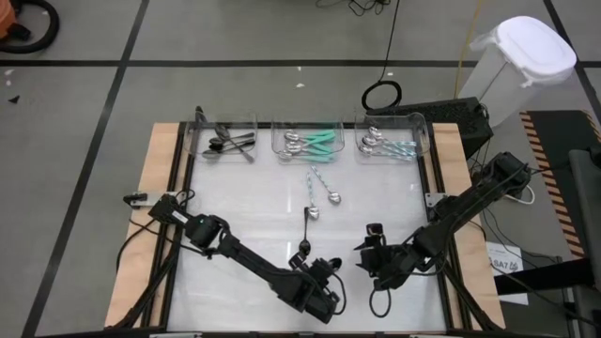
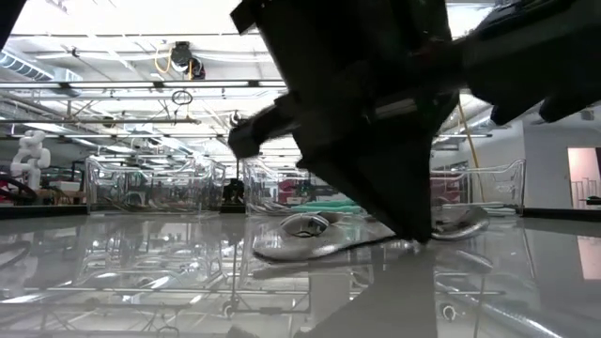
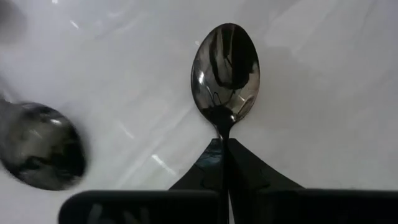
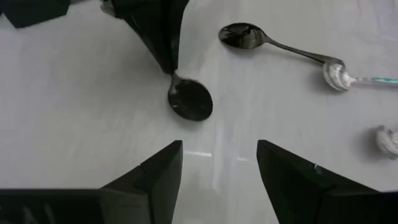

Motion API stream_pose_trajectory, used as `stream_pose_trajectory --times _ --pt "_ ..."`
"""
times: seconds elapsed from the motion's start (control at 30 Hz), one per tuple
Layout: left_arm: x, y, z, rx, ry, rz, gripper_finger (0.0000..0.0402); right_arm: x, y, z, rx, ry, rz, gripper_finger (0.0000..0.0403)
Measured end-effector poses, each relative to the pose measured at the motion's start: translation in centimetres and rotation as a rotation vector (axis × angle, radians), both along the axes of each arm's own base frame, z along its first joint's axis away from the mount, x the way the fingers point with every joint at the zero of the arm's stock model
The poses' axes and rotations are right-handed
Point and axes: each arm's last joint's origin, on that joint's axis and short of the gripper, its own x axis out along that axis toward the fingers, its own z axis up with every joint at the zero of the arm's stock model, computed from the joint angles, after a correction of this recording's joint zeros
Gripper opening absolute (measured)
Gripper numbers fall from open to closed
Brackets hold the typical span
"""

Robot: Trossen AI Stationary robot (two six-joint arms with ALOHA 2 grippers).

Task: Sort silverware by color (type)
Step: Put the black spoon into the left transparent bin

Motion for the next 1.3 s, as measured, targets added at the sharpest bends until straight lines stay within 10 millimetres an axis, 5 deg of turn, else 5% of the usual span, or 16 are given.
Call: stream_pose_trajectory --times 0.33,0.5,0.73,0.97,1.13,1.3 --pt "-0.9 -1.0 7.7 0.293 -0.06 -0.088 0.0004 -2.3 1.2 2.2 -0.081 -0.076 -0.012 0.0201" --pt "-2.6 -0.9 9.8 0.467 -0.104 -0.029 0.0003 -2.7 2.1 2.1 -0.093 -0.213 -0.087 0.0201" --pt "-1.4 -0.1 11.4 0.519 -0.187 -0.018 0.0003 -1.7 3.8 1.3 -0.081 -0.441 -0.069 0.0201" --pt "0.2 0.4 14.2 0.529 -0.255 -0.133 0.0003 -1.4 3.5 1.4 -0.142 -0.453 -0.045 0.0201" --pt "-0.8 1.7 17.4 0.642 -0.328 0.012 0.0003 -1.4 2.9 1.6 -0.244 -0.56 -0.203 0.0201" --pt "-0.7 2.0 17.3 0.695 -0.35 0.086 0.0003 -1.2 1.6 0.1 -0.195 -0.656 -0.305 0.0201"
